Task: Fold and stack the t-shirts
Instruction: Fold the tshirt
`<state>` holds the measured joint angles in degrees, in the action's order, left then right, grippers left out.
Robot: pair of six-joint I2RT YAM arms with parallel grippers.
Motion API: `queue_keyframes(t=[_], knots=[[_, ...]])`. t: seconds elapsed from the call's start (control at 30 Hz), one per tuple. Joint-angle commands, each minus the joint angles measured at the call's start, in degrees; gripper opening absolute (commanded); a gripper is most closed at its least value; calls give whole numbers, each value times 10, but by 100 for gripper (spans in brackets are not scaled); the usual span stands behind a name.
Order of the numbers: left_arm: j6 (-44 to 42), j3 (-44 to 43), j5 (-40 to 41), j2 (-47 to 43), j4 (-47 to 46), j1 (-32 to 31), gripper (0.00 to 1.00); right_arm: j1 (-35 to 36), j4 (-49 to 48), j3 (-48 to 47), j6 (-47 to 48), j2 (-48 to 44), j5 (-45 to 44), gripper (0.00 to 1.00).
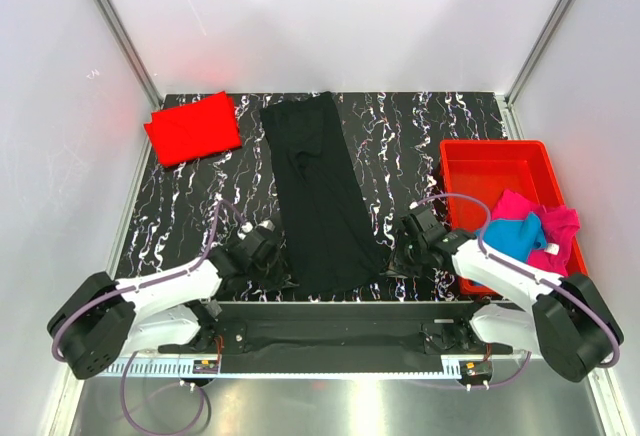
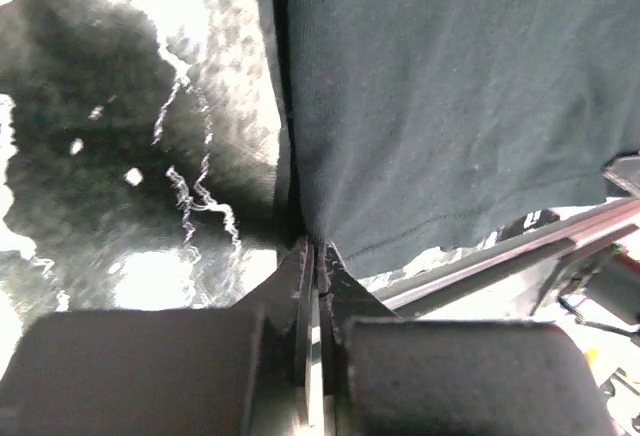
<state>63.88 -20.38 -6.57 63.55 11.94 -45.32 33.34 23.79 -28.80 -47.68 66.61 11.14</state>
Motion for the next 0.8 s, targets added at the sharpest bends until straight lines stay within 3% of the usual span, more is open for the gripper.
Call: queue_keyframes(t=[0.0,0.27,0.43,0.67,0.77], knots=[[-17,-15,39,-25,83,-2,0,7,50,-22,-14,-26,-32,0],[-9,-34,50,-116,168,-3,0,30,83,-28,-50,-85,-52,0],[4,-3,-6,-159,116,-3,0,60,84,-30,-64,-80,-65,0],[-13,-2,-20,-129,108,-1,0,95,83,-67,-61,-30,-105,0],[-36,-40,-4,-111,134,10,0,95,95,-112,-45,1,-132,0]])
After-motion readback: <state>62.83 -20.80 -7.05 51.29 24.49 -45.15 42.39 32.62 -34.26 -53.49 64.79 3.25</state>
